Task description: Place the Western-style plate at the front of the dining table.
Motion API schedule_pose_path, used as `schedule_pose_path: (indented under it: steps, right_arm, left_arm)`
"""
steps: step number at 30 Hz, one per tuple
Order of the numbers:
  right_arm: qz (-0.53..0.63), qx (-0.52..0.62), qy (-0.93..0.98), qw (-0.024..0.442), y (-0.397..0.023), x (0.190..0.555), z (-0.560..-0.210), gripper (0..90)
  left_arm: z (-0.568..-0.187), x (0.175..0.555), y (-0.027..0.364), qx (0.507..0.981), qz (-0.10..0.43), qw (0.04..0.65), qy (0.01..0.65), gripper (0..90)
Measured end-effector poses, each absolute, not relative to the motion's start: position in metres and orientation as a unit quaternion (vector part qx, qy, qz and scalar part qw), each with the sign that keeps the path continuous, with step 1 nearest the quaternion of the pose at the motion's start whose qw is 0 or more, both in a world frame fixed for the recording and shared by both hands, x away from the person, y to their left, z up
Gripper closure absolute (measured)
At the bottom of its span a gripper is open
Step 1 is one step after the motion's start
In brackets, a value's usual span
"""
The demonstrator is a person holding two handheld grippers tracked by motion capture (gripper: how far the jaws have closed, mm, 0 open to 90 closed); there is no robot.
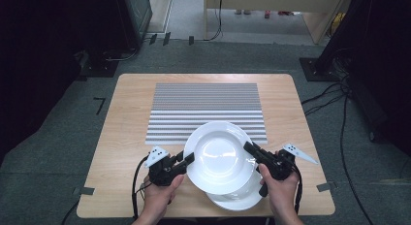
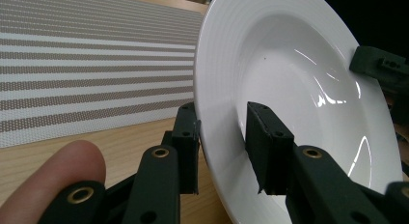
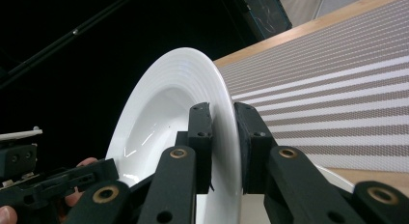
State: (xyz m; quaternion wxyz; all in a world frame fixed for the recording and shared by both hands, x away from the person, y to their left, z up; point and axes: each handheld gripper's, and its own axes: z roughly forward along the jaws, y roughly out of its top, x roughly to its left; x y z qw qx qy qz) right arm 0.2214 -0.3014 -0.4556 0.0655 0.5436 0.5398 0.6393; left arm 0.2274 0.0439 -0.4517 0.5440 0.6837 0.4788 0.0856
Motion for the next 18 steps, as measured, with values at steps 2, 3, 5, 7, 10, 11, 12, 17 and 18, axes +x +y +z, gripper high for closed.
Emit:
schedule_pose_path:
  steps: [2, 3, 5, 7, 10, 11, 12, 17, 18]
  right_arm:
    - [0.643, 0.541, 0.538, 0.061, -0.3, 0.224, -0.455, 80.3]
    - [0.647, 0.537, 0.538, 0.058, -0.299, 0.226, -0.454, 80.6]
    - [0.649, 0.534, 0.539, 0.058, -0.297, 0.227, -0.452, 81.0]
    - [0.651, 0.527, 0.543, 0.061, -0.295, 0.229, -0.448, 81.3]
    - [0.653, 0.521, 0.546, 0.064, -0.292, 0.234, -0.444, 81.5]
    - [0.653, 0.522, 0.545, 0.063, -0.291, 0.235, -0.443, 81.5]
    - [0.654, 0.519, 0.547, 0.063, -0.29, 0.237, -0.442, 81.4]
    - [0.657, 0.512, 0.549, 0.06, -0.285, 0.247, -0.437, 81.6]
    - [0.658, 0.512, 0.549, 0.059, -0.284, 0.25, -0.436, 81.7]
  left_arm:
    - [-0.451, 0.23, 0.046, 0.681, 0.087, 0.544, 0.483, 66.9]
    - [-0.45, 0.23, 0.047, 0.681, 0.087, 0.543, 0.483, 66.8]
    - [-0.449, 0.233, 0.05, 0.679, 0.086, 0.544, 0.485, 66.8]
    - [-0.448, 0.235, 0.051, 0.678, 0.086, 0.544, 0.486, 66.7]
    - [-0.445, 0.239, 0.054, 0.674, 0.088, 0.546, 0.489, 66.7]
    - [-0.444, 0.24, 0.055, 0.674, 0.087, 0.547, 0.489, 66.7]
    - [-0.443, 0.241, 0.056, 0.673, 0.087, 0.548, 0.49, 66.8]
    - [-0.438, 0.249, 0.062, 0.667, 0.09, 0.551, 0.493, 67.2]
    - [-0.437, 0.25, 0.063, 0.666, 0.09, 0.552, 0.494, 67.3]
